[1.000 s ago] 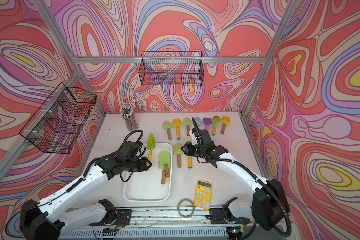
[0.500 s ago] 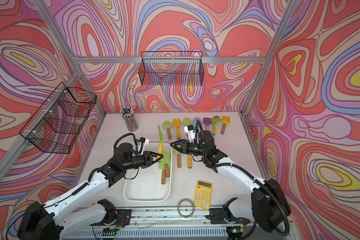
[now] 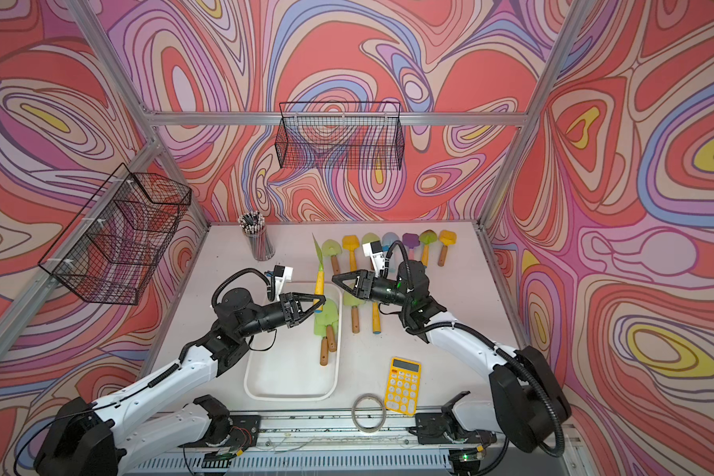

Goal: Take the shovel out of the storage box
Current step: Pick up the shovel from the storage box.

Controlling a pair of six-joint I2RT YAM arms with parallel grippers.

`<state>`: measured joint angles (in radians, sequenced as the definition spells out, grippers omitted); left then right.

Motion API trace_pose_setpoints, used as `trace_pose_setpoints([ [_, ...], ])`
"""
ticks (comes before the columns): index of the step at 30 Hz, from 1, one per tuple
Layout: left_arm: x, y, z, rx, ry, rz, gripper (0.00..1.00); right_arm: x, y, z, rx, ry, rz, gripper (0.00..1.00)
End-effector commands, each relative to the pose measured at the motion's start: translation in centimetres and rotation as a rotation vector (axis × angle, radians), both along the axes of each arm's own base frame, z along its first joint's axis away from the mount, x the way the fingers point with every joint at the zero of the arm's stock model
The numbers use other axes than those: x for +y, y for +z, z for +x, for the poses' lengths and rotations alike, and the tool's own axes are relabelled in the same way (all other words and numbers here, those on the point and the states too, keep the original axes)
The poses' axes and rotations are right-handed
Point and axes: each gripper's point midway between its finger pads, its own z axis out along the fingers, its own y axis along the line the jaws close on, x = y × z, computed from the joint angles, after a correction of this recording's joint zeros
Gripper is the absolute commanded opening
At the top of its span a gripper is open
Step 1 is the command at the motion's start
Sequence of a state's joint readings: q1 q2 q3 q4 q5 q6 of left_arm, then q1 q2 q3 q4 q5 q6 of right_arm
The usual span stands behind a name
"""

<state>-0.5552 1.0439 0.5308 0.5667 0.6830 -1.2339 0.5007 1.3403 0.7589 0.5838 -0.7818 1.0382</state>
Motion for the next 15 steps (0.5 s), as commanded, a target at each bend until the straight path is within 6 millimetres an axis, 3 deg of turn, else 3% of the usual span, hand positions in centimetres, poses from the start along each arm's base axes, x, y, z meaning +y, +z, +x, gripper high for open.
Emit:
trace_pose_setpoints([
  [1,-0.3,2.2,-0.6,-0.069,-0.032,-0.07,0.0,0.4,1.4,-0.1,-0.024,0.036,0.049,0.51],
  [15,-1.9,2.0,-1.1,-0.069,-0.075,-0.094,0.0,2.0,2.4,-0.2,-0.048,0.091,0.096,0.48],
])
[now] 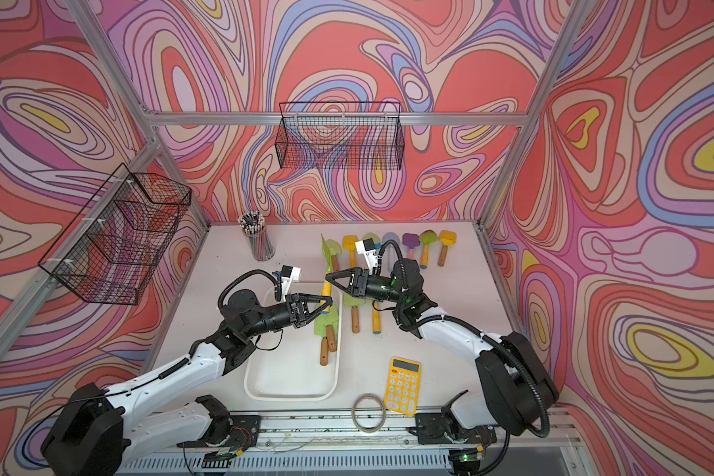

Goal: Take the shovel out of the storage box
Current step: Pick up the shovel from the storage box.

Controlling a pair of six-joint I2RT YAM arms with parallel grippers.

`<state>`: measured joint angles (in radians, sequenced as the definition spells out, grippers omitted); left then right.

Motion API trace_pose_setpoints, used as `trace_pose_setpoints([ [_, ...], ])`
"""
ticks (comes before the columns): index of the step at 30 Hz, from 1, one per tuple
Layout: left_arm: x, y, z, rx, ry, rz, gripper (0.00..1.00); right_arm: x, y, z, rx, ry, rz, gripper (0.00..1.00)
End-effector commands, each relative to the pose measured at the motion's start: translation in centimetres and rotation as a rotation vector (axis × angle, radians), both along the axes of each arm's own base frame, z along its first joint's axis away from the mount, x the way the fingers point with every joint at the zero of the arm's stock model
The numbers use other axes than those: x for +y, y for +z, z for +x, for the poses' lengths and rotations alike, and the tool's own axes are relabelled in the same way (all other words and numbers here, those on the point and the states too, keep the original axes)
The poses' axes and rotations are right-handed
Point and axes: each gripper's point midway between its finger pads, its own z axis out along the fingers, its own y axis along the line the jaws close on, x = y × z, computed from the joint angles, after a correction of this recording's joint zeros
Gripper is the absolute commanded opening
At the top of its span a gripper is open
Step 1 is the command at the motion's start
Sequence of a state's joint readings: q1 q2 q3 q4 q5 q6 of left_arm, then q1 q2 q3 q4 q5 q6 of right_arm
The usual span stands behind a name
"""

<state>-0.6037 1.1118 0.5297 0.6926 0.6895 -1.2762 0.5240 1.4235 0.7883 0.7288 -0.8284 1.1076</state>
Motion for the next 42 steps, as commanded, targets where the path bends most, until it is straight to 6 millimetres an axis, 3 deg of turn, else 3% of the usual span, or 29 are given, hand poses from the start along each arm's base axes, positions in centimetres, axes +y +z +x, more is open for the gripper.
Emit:
trace_pose_setpoints([
  [1,-0.2,1.6,-0.5,-0.06,-0.022,-0.052,0.0,0.4,1.5,-0.1,-0.032,0.019,0.039,0.47],
  [6,-0.4,1.9,-0.8,-0.065,-0.03,-0.064,0.0,0.5,1.3,0.3,-0.02,0.016,0.047,0.4],
  [9,-0.3,0.2,-1.2,-0.034,-0.039,-0.04,0.0,0.7,1.5,0.6,-0.016,0.024,0.071,0.39],
  [23,-0.3,-0.7,-1.5,-0.019,-0.042,-0.028,0.0,0.9,1.5,0.8,0.009,0.04,0.109,0.18],
  [25,-0.2,-0.9,-1.5,-0.012,-0.042,-0.016,0.13,0.8,1.3,0.9,0.009,0.028,0.094,0.15],
  [29,0.3,-2.1,-1.5,-0.003,-0.017,0.05,0.59,0.5,0.8,1.1,0.009,0.001,0.058,0.13],
  [31,0.9,-2.6,-1.3,0.001,0.005,0.09,0.69,0.2,0.6,1.3,0.009,-0.016,0.039,0.13],
  [35,2.7,-2.9,-0.5,-0.013,0.072,0.211,0.73,-1.3,0.2,2.0,0.018,-0.06,0.0,0.13],
  [42,6.7,-6.3,-0.5,-0.014,0.156,0.641,0.72,-5.1,-2.8,4.1,0.069,-0.201,-0.232,0.12],
])
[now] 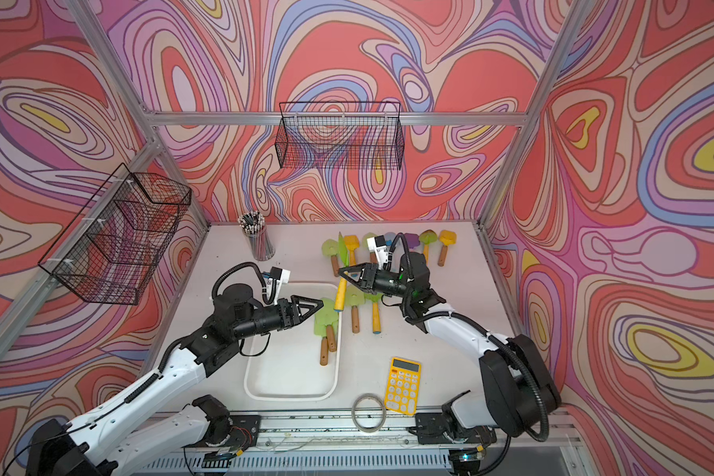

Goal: Take the shovel out of the storage box
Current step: Pick up the shovel from the storage box, then place the shovel at the center of the board.

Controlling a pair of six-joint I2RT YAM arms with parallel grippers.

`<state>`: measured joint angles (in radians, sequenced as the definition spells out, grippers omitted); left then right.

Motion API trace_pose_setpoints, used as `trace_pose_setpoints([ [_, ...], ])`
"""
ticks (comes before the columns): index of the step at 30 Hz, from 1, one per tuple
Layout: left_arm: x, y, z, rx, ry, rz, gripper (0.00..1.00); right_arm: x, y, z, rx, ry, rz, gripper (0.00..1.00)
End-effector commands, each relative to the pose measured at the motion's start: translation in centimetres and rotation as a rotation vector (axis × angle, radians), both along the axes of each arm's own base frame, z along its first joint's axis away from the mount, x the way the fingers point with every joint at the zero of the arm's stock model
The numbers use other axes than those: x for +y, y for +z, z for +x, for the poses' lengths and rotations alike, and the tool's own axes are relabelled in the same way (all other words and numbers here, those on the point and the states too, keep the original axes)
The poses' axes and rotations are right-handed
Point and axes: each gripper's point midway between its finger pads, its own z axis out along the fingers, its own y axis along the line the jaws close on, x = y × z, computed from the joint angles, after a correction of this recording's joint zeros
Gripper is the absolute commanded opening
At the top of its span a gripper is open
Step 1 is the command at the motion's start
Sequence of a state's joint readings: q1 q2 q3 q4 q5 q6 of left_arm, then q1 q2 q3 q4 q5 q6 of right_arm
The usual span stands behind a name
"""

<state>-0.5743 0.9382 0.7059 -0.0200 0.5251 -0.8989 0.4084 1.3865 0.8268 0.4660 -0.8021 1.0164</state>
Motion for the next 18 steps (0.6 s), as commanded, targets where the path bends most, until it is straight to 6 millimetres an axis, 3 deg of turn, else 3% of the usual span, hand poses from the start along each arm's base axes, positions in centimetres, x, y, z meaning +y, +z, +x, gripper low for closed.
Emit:
trace_pose_setpoints([
  [1,3.2,-5.0,-0.7,0.067,0.044,0.303,0.72,-1.8,-1.7,0.7,0.017,-0.075,-0.179,0.12],
  [7,4.5,-8.0,-0.3,0.14,0.076,0.46,0.68,-5.2,-5.3,2.4,0.068,-0.205,-0.504,0.12],
  [13,3.5,-9.1,-0.2,0.138,0.053,0.547,0.57,-8.5,-8.1,3.3,0.104,-0.312,-0.739,0.11],
  [18,2.3,-9.7,-0.1,0.129,0.021,0.597,0.52,-10.2,-9.8,3.8,0.121,-0.356,-0.856,0.11],
])
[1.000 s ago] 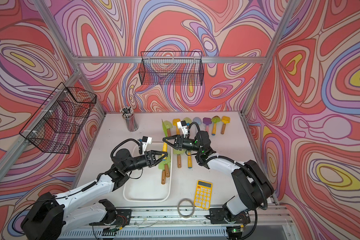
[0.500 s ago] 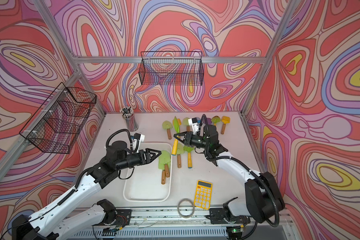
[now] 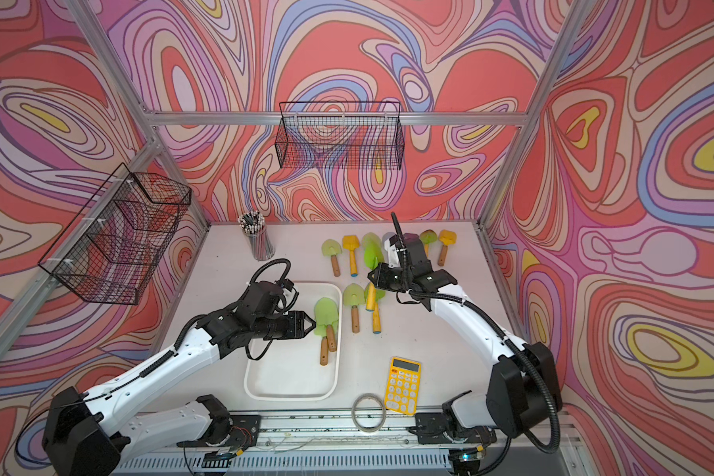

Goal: Take the shovel out of the storage box
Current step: Place the shovel at the center of the board.

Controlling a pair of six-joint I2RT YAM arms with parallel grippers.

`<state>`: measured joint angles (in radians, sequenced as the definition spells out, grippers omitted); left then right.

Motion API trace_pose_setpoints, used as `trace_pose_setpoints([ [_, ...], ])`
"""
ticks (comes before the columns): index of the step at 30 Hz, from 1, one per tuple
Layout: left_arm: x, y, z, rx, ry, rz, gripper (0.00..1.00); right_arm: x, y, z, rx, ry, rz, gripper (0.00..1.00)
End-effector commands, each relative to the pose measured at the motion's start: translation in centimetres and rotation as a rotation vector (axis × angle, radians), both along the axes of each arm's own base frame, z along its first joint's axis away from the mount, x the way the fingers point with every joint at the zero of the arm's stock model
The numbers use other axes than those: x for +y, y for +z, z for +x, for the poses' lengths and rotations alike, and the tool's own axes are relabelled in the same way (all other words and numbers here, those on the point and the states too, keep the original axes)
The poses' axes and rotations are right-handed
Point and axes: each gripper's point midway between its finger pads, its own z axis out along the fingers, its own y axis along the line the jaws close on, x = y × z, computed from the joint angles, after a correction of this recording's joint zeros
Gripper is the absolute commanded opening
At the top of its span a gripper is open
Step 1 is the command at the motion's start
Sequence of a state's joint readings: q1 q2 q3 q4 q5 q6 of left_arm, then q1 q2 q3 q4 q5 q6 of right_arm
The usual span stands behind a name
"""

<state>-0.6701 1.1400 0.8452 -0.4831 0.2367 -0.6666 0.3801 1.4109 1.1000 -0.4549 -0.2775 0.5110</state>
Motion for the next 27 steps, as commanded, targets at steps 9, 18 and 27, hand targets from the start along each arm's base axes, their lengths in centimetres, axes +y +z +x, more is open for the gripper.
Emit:
trace_pose_setpoints([
  [9,-1.8,-0.9,0.5,-0.006,-0.053,0.081,0.5,-5.2,-4.4,0.6,0.052,-0.095,-0.35,0.11],
  [18,-2.9,-1.2,0.9,0.007,-0.058,0.09,0.5,-7.1,-7.8,1.0,0.106,-0.117,-0.489,0.11],
  [27,-3.1,-1.3,0.7,0.009,-0.064,0.092,0.5,-7.7,-11.3,1.7,0.166,-0.119,-0.552,0.11],
])
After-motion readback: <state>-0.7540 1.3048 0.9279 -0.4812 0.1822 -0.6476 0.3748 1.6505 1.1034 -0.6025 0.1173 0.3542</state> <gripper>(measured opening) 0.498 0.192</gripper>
